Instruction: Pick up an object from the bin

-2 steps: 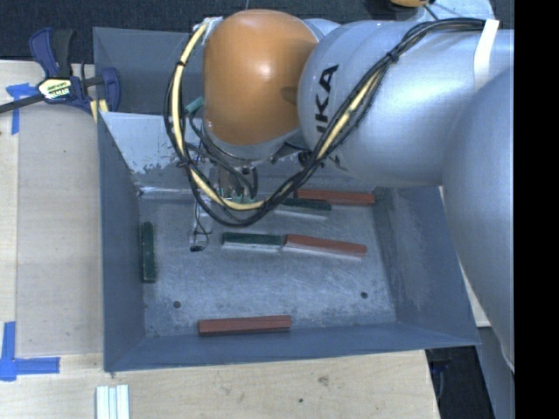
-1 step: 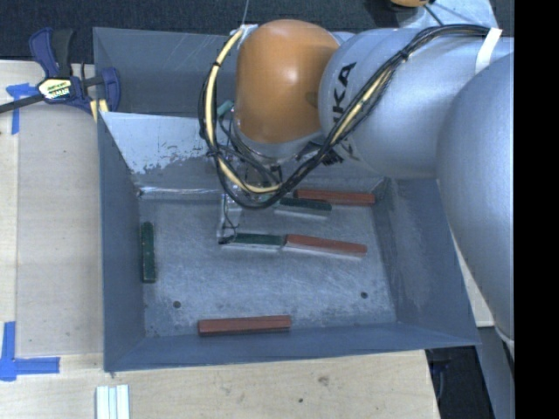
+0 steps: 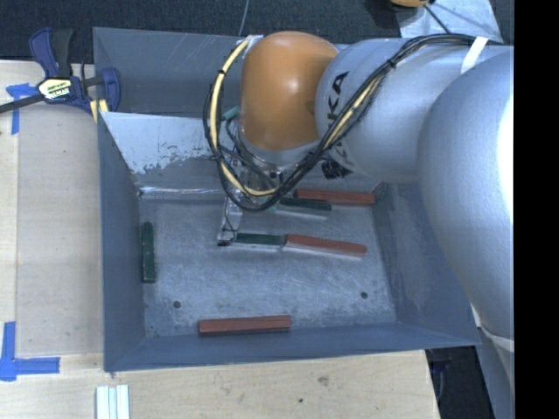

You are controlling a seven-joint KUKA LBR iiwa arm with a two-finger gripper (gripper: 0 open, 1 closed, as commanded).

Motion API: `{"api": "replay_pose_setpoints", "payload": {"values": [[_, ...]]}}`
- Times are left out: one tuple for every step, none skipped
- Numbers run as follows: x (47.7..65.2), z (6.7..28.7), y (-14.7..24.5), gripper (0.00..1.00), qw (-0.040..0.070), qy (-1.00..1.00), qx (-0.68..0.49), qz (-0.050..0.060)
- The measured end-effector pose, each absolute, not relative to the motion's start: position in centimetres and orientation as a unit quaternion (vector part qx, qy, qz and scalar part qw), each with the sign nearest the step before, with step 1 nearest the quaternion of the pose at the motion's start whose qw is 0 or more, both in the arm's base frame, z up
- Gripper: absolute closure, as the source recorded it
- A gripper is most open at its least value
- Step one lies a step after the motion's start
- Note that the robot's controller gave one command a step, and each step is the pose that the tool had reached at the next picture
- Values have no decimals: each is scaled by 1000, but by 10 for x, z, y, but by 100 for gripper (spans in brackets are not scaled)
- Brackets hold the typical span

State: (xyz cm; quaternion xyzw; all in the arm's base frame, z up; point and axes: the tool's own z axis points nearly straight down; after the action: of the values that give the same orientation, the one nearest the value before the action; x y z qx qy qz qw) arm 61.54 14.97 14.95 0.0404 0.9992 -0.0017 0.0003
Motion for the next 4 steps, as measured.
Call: {"api": "replay_pose_setpoints", "payload": {"values": [[591,152,123,0,1,999,-37,1],[623,75,45,100,2,976,-219,0],[623,75,45,100,2,976,-218,0],[616,134,47,100,-1,977,-211,1]]}}
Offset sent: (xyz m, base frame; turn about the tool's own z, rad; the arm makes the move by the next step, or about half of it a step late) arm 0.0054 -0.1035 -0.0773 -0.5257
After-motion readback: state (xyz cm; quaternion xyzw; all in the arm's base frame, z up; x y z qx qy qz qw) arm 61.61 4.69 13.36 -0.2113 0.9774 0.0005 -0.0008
